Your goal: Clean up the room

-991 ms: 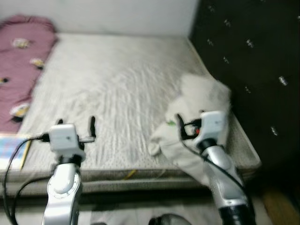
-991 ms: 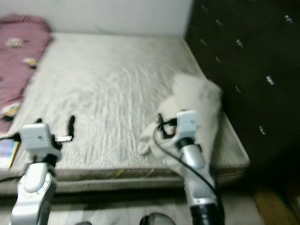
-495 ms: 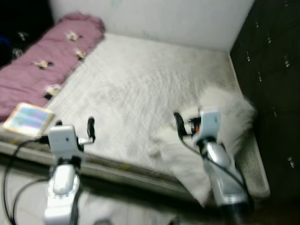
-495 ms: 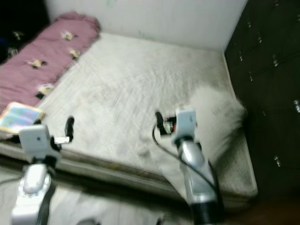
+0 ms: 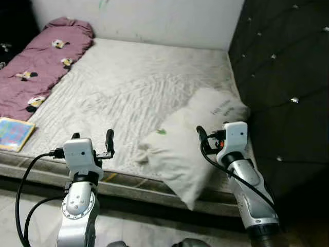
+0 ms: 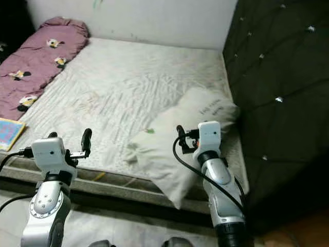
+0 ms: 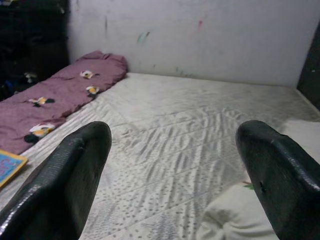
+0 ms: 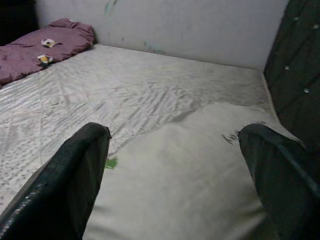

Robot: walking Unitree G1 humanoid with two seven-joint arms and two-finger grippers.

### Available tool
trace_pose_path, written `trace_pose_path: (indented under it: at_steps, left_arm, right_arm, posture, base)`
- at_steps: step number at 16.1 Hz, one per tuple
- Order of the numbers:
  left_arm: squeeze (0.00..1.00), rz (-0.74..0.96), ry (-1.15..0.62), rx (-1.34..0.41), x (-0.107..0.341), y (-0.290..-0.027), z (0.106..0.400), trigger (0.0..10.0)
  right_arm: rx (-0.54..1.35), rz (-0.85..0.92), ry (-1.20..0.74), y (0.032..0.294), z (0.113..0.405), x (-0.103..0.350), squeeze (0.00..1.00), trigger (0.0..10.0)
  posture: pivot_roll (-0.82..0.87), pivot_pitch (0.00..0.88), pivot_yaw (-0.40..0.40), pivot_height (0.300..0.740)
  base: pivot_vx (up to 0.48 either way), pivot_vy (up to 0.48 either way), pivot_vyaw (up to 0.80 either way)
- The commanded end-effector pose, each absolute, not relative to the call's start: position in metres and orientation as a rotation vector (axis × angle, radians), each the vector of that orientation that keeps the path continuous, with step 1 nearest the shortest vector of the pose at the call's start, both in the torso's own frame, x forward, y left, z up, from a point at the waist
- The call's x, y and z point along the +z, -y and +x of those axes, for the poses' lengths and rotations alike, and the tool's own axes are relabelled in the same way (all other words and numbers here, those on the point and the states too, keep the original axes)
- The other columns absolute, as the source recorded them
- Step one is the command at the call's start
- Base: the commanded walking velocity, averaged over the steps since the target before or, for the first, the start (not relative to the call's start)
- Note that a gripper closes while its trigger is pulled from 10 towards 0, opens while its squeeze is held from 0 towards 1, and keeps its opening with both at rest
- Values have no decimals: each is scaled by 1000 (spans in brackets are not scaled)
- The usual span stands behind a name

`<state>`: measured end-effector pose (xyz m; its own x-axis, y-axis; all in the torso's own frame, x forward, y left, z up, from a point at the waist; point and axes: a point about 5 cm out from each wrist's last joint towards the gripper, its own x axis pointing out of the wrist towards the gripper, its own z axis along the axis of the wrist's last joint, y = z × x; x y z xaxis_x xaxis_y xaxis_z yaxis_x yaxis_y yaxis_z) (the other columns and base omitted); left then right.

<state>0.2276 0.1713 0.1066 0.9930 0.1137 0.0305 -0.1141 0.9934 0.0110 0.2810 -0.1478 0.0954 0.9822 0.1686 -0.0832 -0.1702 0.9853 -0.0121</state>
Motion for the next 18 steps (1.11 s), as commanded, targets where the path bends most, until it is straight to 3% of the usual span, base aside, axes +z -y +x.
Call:
trace_pose_path:
  at_steps: [1, 8, 18]
  left_arm:
    - [0, 18, 52, 101, 111, -172, 228, 10000]
    - [0, 12, 51, 103, 112, -172, 228, 10000]
    - [0, 3, 68, 85, 114, -169, 227, 10000]
  right_arm:
    - [171, -7, -70, 147, 283, 99, 0, 10000]
    - [171, -5, -77, 148, 282, 99, 0, 10000]
    - [179, -1, -79, 148, 281, 100, 0, 10000]
  posture:
    - [-10, 0, -32, 740]
    - [-13, 0, -34, 740]
    - [-13, 0, -36, 740]
  base:
    - [0, 0, -681]
    - [0, 0, -713]
    - [0, 0, 0]
